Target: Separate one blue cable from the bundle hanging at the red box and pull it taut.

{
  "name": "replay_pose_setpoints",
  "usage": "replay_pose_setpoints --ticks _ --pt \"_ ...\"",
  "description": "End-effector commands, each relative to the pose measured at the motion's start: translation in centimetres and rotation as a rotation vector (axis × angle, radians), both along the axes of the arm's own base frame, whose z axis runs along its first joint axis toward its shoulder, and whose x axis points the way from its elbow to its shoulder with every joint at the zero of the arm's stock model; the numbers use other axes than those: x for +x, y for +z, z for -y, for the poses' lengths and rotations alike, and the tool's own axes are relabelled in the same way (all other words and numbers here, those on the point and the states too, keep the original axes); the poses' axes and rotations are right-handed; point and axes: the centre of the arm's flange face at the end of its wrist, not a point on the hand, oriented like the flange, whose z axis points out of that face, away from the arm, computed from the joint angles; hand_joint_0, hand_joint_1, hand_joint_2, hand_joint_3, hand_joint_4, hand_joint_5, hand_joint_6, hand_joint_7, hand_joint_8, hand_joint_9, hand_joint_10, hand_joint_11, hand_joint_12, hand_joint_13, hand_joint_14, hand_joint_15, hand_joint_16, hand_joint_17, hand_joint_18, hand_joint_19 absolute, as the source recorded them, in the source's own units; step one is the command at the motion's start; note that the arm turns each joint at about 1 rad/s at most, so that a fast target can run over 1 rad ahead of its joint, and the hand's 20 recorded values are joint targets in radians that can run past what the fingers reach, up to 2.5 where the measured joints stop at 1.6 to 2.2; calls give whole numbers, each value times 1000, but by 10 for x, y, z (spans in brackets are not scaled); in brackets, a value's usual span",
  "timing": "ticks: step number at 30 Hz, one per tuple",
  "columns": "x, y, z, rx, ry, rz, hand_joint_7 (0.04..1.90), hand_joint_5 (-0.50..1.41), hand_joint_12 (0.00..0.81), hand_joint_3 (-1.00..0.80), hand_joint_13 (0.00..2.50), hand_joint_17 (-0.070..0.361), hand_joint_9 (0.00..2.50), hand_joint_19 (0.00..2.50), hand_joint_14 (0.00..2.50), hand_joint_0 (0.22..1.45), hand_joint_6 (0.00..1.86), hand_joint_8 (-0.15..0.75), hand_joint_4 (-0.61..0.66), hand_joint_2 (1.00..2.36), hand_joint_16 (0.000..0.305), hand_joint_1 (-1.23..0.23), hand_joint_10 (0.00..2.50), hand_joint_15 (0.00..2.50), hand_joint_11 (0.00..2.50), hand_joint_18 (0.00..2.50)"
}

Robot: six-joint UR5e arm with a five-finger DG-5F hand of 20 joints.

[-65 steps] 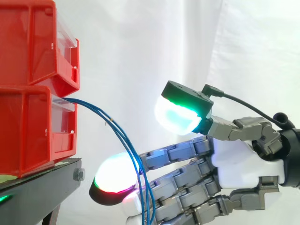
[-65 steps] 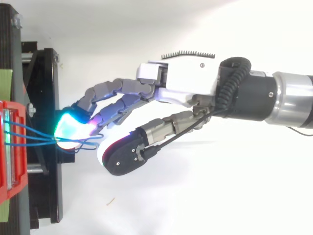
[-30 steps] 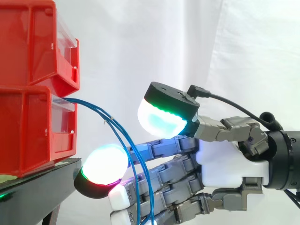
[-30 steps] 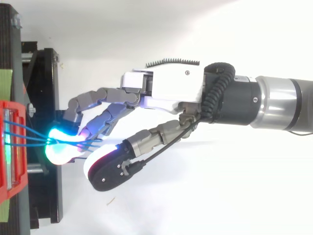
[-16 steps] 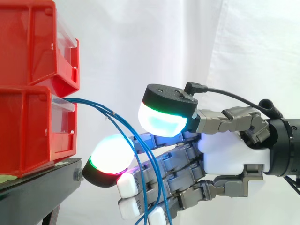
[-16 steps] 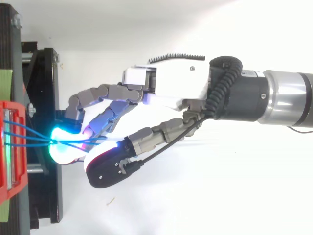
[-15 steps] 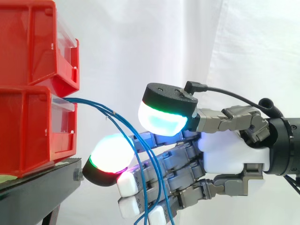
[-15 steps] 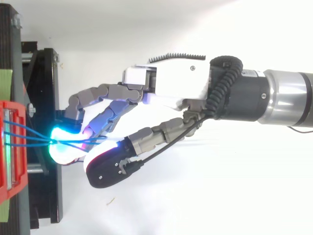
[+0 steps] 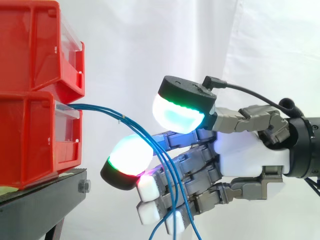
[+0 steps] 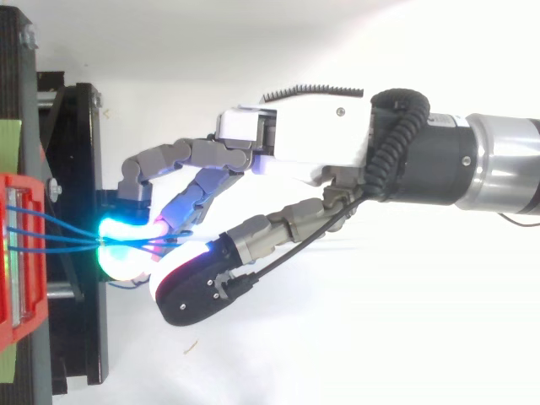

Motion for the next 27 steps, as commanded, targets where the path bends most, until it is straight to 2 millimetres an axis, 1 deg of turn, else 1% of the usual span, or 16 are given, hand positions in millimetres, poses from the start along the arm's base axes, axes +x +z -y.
replay_pose_setpoints --ticks 1,2,4,9,13,16,19,22,27 --pt "-5 6 1 -29 0 -28 1215 -119 349 -432 788 95 827 616 14 584 501 308 232 1005 42 -555 9 430 463 659" --pt "-6 10 1 -32 0 -28 1241 -114 347 -433 801 94 848 624 14 584 500 308 227 1005 42 -541 10 435 486 664" --pt "-8 11 2 -43 -1 -44 1250 -112 346 -433 809 93 867 620 14 584 507 310 222 1005 41 -526 10 433 476 676" --pt "-9 15 2 -45 -5 -43 1217 -110 342 -437 847 90 915 609 15 590 543 314 214 1004 40 -479 10 438 494 696" --pt "-8 18 2 -43 -5 -38 1224 -106 339 -456 862 89 939 608 16 590 542 314 210 1003 40 -444 12 440 501 703" --pt "-7 21 3 -43 -3 -33 1246 -100 335 -477 874 88 960 603 15 588 533 316 190 1001 39 -369 10 448 503 707" --pt "-7 23 7 -45 -8 -43 1263 -94 335 -457 880 88 976 603 15 589 527 318 179 1002 39 -345 11 445 503 704" --pt "-6 27 12 -52 -13 -49 1266 -92 336 -436 882 87 978 605 17 602 525 321 183 1005 39 -363 11 443 504 704" --pt "-6 32 17 -61 -21 -56 1258 -95 344 -286 898 90 993 584 15 641 553 331 189 1012 40 -535 12 445 503 719"
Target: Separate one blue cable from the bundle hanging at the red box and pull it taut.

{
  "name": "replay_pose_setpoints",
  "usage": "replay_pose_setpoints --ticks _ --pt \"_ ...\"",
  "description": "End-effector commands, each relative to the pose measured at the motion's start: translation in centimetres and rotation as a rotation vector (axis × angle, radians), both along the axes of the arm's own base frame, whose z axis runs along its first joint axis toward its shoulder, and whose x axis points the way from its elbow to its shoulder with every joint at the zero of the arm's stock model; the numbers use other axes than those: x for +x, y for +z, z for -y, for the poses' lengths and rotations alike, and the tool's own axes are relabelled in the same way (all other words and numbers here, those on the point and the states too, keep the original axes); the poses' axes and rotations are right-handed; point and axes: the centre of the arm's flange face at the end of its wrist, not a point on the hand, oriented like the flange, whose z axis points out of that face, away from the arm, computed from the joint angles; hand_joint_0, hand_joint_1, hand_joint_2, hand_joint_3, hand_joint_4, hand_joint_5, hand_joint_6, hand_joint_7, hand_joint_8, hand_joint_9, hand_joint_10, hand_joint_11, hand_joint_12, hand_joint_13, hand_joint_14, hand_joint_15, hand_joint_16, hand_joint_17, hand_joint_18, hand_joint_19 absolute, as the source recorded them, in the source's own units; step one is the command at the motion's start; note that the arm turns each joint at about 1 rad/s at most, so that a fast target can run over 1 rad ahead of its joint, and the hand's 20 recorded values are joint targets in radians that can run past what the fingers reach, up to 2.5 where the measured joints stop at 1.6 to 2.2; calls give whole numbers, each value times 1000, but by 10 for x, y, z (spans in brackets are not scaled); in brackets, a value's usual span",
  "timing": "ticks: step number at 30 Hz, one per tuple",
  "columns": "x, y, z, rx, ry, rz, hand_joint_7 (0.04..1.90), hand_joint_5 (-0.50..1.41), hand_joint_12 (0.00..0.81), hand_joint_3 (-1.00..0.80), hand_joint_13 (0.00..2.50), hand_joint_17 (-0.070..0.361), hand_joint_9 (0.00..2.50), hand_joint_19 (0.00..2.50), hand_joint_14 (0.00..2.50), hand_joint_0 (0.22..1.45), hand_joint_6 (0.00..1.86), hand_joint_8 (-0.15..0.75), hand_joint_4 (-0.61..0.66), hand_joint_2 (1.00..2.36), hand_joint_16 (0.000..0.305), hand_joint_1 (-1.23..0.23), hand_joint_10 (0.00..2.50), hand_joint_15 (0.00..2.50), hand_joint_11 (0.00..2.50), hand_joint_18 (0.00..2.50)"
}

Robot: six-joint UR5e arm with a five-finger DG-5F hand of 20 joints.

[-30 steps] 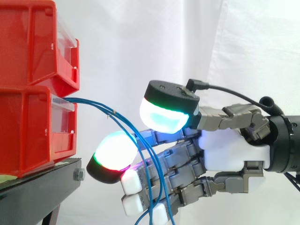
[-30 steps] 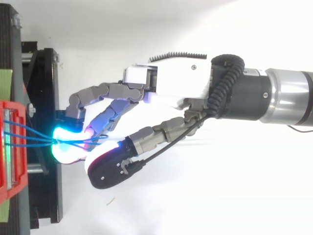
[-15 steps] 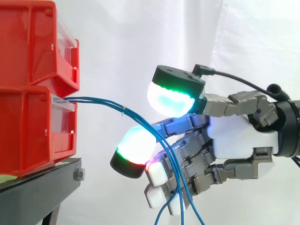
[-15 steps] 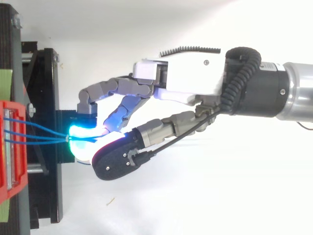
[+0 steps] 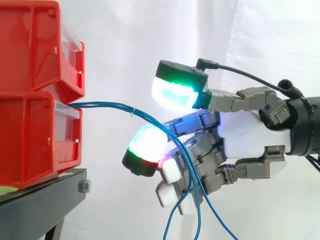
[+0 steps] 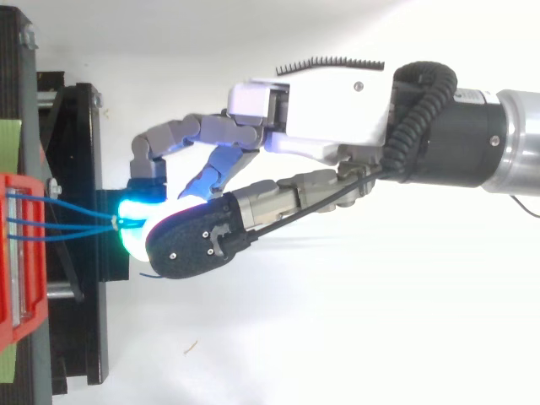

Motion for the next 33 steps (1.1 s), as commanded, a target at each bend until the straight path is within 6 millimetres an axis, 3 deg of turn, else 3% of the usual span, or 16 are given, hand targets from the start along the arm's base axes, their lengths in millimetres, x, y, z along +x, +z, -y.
replay_pose_setpoints --ticks 1,7,11,15,19,26,27,28,30,33 --pt "1 4 3 -6 -4 1 1226 -101 351 -258 905 91 993 576 14 644 574 337 199 1012 41 -562 10 438 500 730" --pt "1 5 3 -7 -7 1 1055 -132 375 -134 924 102 977 540 13 659 659 352 231 1008 45 -678 9 427 528 777" --pt "1 3 3 -8 -7 -1 1029 -138 372 -183 913 102 957 547 13 642 672 347 238 1009 45 -681 9 432 533 777" --pt "1 3 4 -8 -8 -1 1084 -130 344 -426 886 89 979 601 15 585 656 332 199 1005 40 -449 13 456 555 717" --pt "1 3 4 -8 -8 -2 1124 -108 342 -467 924 88 1032 609 15 592 636 331 181 1002 39 -339 15 458 548 727" --pt "1 3 4 -8 -8 -2 1146 -79 372 -108 1014 105 1122 545 14 656 619 369 224 1005 47 -582 12 451 548 844" --pt "1 3 4 -8 -8 -2 1142 -87 387 -88 1027 112 1120 525 13 619 618 377 231 1217 50 -678 9 438 540 871" --pt "1 4 4 -8 -8 1 1142 -87 387 -88 1027 112 1120 525 13 619 618 377 231 1217 50 -678 9 438 540 871" --pt "1 3 4 -8 -8 -1 1036 -112 392 -99 1028 115 1105 527 13 576 684 381 235 1430 51 -705 10 448 562 875" --pt "1 3 4 -9 -10 -1 910 -155 402 -100 1000 118 1056 515 13 559 798 380 219 1510 52 -741 8 445 588 868"
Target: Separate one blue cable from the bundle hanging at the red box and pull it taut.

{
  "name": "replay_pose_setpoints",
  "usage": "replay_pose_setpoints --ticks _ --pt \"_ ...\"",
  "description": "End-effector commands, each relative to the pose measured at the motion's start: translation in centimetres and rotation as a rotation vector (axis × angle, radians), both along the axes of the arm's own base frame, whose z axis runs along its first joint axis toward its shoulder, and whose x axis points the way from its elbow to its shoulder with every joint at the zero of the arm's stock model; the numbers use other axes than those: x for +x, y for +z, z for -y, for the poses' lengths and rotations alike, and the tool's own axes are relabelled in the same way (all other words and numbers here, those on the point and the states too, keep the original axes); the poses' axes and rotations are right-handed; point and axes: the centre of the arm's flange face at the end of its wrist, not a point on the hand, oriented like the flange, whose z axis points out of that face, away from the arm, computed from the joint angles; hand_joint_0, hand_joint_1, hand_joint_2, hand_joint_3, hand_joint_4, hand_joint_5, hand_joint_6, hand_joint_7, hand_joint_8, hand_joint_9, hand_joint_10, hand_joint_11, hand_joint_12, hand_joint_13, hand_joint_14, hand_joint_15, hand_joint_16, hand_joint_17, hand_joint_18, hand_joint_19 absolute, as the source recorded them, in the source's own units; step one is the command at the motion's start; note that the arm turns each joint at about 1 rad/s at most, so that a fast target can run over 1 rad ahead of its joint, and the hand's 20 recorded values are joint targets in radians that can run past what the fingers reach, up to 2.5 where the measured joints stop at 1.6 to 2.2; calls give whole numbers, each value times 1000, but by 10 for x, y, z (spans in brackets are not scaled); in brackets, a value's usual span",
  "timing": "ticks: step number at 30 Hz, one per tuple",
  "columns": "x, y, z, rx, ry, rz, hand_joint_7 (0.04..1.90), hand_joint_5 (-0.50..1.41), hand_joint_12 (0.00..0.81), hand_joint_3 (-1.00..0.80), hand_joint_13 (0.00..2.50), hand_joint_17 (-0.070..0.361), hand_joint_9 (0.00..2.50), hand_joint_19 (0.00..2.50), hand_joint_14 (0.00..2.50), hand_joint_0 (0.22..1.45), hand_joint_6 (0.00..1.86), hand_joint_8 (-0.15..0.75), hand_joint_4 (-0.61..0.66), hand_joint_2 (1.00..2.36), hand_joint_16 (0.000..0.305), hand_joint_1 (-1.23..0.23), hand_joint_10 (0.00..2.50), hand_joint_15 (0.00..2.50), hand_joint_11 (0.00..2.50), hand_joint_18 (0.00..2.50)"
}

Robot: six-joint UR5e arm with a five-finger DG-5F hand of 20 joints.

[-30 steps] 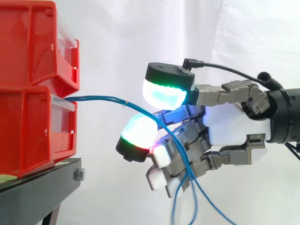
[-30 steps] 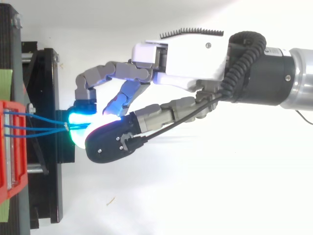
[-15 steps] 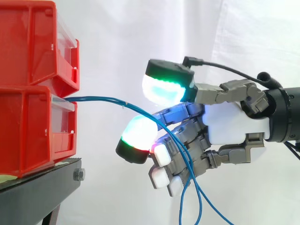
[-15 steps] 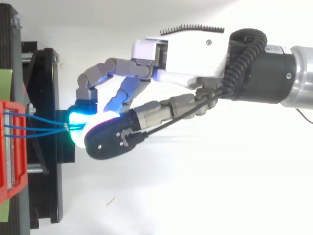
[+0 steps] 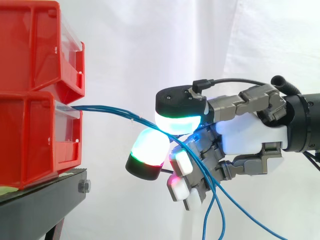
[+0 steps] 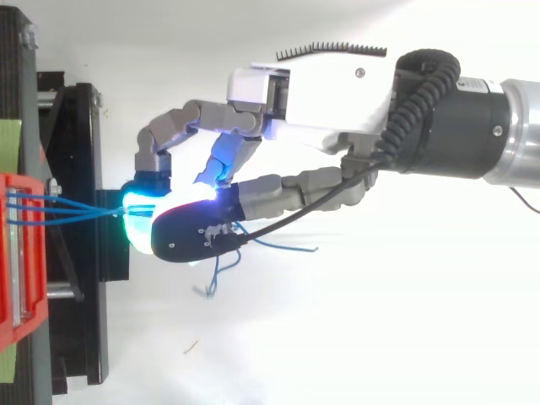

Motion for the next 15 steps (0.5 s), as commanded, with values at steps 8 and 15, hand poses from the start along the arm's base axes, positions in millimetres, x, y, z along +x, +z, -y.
replay_pose_setpoints --ticks 8,15 --pt "0 0 -1 -2 1 1 869 -199 372 -190 936 106 970 567 17 628 901 343 209 1010 47 -801 11 502 684 792" --pt "0 0 -1 -2 1 1 930 -185 346 -470 917 93 987 614 18 601 903 323 191 1002 41 -717 11 520 730 738"
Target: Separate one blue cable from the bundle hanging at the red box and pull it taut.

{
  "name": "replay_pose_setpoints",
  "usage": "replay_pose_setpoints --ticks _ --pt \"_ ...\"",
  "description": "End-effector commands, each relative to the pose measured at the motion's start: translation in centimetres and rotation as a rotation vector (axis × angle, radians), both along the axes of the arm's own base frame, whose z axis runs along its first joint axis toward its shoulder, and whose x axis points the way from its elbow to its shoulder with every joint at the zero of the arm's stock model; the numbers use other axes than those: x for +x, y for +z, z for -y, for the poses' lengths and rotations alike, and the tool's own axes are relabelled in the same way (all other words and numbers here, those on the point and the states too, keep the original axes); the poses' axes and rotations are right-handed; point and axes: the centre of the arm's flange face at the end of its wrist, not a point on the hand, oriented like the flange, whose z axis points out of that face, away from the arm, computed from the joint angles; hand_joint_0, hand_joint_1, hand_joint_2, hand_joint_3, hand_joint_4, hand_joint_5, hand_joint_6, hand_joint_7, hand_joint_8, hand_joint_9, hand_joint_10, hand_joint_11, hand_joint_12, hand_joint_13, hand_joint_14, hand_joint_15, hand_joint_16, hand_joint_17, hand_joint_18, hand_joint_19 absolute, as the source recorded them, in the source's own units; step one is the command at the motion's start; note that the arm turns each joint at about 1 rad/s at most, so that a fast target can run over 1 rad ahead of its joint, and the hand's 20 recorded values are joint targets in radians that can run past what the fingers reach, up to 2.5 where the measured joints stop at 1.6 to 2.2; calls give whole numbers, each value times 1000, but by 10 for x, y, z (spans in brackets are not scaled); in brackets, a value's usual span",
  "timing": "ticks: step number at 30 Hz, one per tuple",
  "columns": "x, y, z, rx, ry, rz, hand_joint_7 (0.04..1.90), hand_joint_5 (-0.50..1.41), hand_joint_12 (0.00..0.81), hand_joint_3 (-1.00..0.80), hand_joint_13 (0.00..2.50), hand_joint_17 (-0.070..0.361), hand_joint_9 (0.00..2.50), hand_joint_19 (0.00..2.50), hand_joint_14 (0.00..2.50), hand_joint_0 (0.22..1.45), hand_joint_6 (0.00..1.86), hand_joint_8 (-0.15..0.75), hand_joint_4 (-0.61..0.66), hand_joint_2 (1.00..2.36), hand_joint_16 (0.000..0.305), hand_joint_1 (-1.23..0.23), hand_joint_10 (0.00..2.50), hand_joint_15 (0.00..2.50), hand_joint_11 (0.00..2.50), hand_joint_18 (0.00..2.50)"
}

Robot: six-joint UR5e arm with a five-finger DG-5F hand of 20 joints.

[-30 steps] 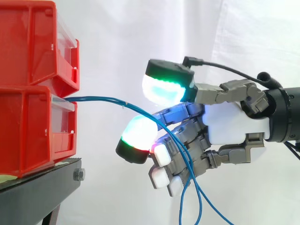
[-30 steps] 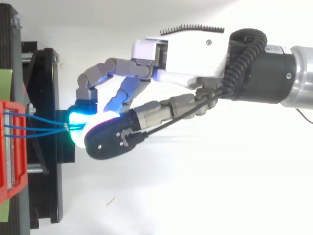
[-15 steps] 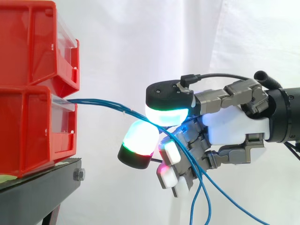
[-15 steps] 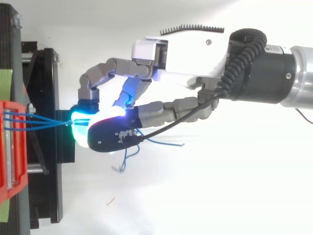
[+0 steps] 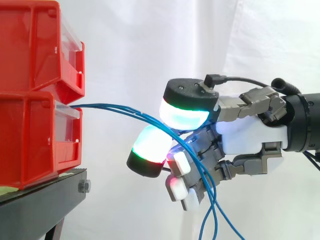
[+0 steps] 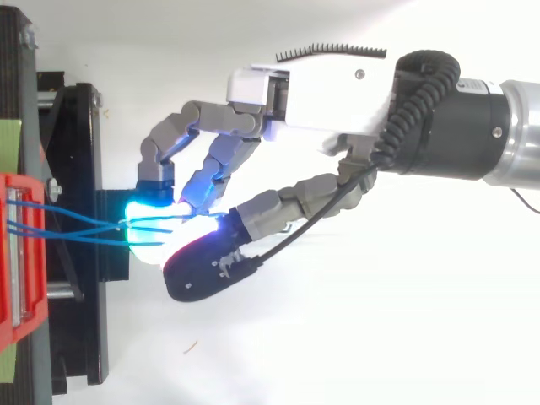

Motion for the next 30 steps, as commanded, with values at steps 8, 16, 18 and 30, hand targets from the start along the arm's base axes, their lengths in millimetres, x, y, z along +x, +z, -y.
replay_pose_setpoints --ticks 8,16,18,30 --pt "0 0 0 -2 0 -1 985 -149 347 -500 977 92 1105 631 18 559 872 338 180 1000 41 -416 11 541 728 767" --pt "0 0 0 -2 0 0 978 -146 402 -198 1025 116 1116 592 15 604 871 388 198 1006 51 -567 11 525 713 863" --pt "0 0 0 -2 -1 0 926 -161 422 -141 1017 124 1083 570 14 600 888 401 215 1002 55 -680 9 508 716 885" --pt "0 0 3 -2 -20 3 923 -195 359 -187 901 104 942 629 18 643 912 327 139 1013 46 -824 13 557 809 765"
